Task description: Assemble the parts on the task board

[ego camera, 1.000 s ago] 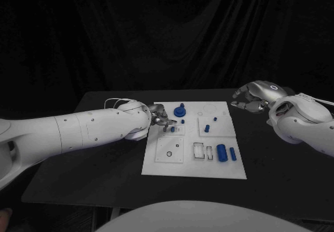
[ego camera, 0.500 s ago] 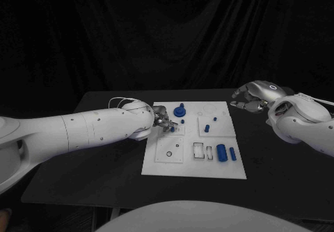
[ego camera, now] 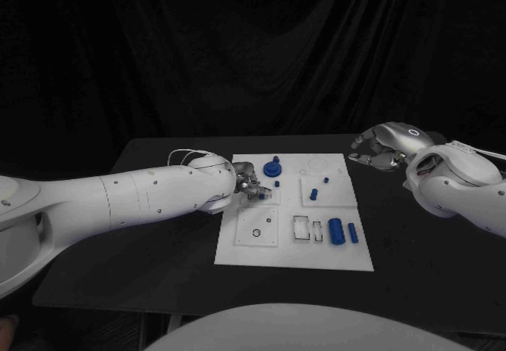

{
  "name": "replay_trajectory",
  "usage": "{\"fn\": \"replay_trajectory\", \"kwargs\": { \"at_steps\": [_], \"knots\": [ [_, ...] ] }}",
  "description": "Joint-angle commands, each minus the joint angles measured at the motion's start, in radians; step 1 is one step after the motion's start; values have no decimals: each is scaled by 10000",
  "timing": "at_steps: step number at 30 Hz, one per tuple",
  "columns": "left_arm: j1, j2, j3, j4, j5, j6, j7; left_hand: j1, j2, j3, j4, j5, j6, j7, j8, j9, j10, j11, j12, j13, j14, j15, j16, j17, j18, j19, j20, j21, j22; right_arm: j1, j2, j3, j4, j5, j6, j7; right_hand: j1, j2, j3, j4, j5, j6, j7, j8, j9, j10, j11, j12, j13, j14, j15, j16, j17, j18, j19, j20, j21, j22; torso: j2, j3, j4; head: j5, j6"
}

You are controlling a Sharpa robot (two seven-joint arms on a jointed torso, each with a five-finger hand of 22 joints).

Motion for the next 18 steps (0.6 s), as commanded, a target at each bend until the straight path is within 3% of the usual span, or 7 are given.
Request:
{"fn": "replay_trajectory", "kwargs": {
  "at_steps": [1,18],
  "knots": [
    [-49,69,7,-97,-8,-36,228,146,2,12,-83,90,-75,-12,-77,-29,1059,65,35,2633,1038,40,26,2629,-81,-55,42,-57,863,-21,5,8,16,-31,45,-173,-72,11,-21,61,-2,51,-13,-45,-9,1025,59,26,2634,1065,57,29,2635,-49,984,67,-63,2591,0,1,5,2,-2],
    [-169,233,7,-406,-8,16,249,528,54,191,-419,342,-31,8,-376,-137,1059,88,35,2633,1038,68,26,2629,-81,-51,81,-73,894,-21,21,8,9,-31,89,-182,-71,12,-19,63,16,55,-16,-51,-16,1025,57,26,2634,1065,55,29,2635,-47,980,66,-69,2588,0,2,0,12,-2]
  ]
}}
